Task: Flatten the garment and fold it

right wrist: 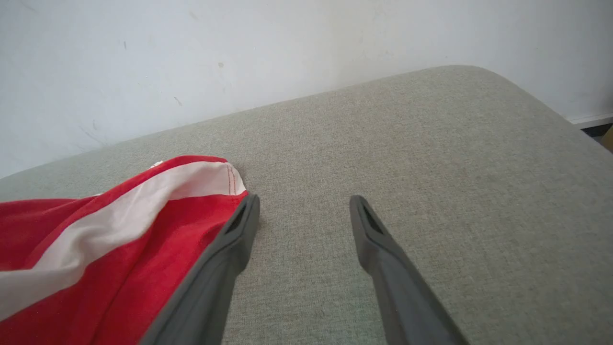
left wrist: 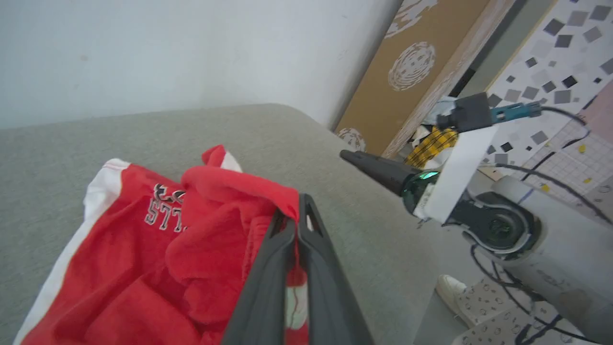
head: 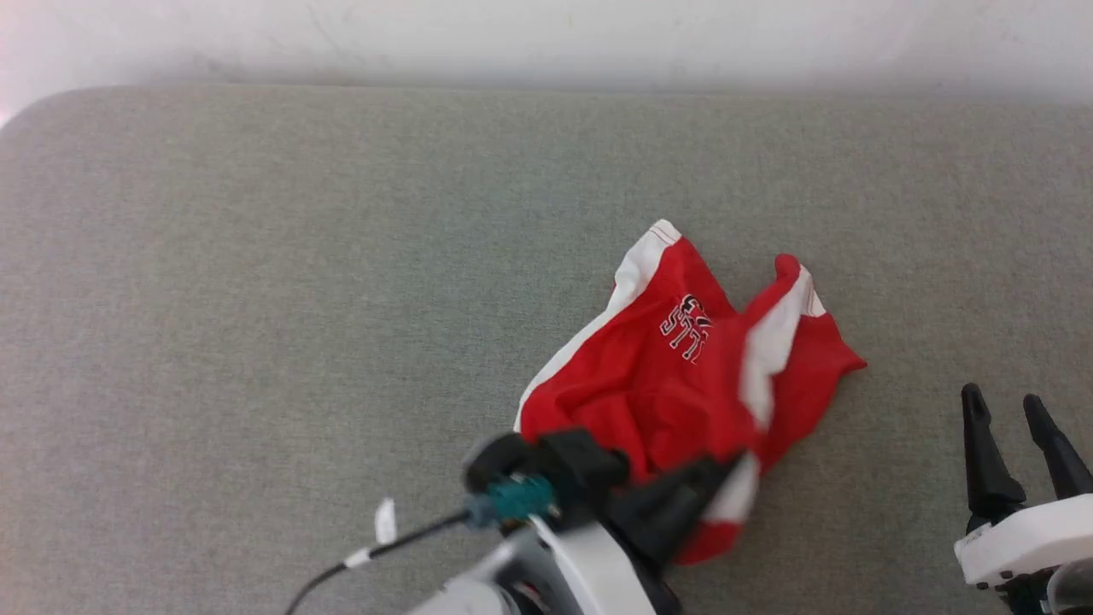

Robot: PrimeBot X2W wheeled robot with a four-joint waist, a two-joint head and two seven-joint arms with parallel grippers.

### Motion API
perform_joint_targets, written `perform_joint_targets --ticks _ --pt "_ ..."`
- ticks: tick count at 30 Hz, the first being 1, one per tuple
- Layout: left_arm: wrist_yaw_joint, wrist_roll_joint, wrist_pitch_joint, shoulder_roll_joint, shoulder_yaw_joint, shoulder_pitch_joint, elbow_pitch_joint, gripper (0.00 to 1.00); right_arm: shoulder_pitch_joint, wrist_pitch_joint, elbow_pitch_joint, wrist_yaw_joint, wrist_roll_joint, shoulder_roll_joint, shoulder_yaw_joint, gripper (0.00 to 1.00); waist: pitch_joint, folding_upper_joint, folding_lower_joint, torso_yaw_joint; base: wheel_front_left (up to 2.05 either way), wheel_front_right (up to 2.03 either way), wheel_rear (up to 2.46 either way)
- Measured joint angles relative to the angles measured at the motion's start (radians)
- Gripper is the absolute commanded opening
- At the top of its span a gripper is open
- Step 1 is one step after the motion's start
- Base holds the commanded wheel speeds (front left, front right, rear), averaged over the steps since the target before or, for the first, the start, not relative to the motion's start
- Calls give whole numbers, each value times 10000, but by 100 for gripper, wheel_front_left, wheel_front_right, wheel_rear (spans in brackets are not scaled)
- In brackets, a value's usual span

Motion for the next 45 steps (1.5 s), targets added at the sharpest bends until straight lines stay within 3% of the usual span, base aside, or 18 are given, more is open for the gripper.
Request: perform_joint_targets --ticks 5,12,14,15,22,28,33,45 --pt "-577 -963 1379 40 -986 176 -1271 0 88 59 -13 0 2 0 79 100 -128 0 -1 212 0 0 0" --pt "-619 -1243 2564 531 -1860 604 -201 0 85 90 -46 0 2 2 123 100 187 0 0 351 0 0 0" --pt "-610 -1269 2677 564 -1919 709 284 42 74 150 -52 0 -2 0 115 100 305 0 1 383 0 0 0" --pt "-608 -1267 2767 581 -1977 714 470 98 69 163 -58 0 -10 2 113 100 356 0 1 399 0 0 0" --pt "-293 -1503 1916 268 -1319 744 623 100 69 263 -100 0 -90 0 -15 100 376 0 0 578 0 0 0" --pt "1103 -1154 738 719 79 980 113 100 84 267 -115 0 -86 0 -27 100 153 0 0 676 0 0 0" --pt "2148 -692 805 1327 360 1476 211 100 144 265 -88 0 -73 0 -17 100 41 0 0 765 0 0 0" --pt "2270 -1064 1444 736 -79 1724 1039 100 105 247 -23 0 -65 0 81 100 274 0 0 631 0 0 0"
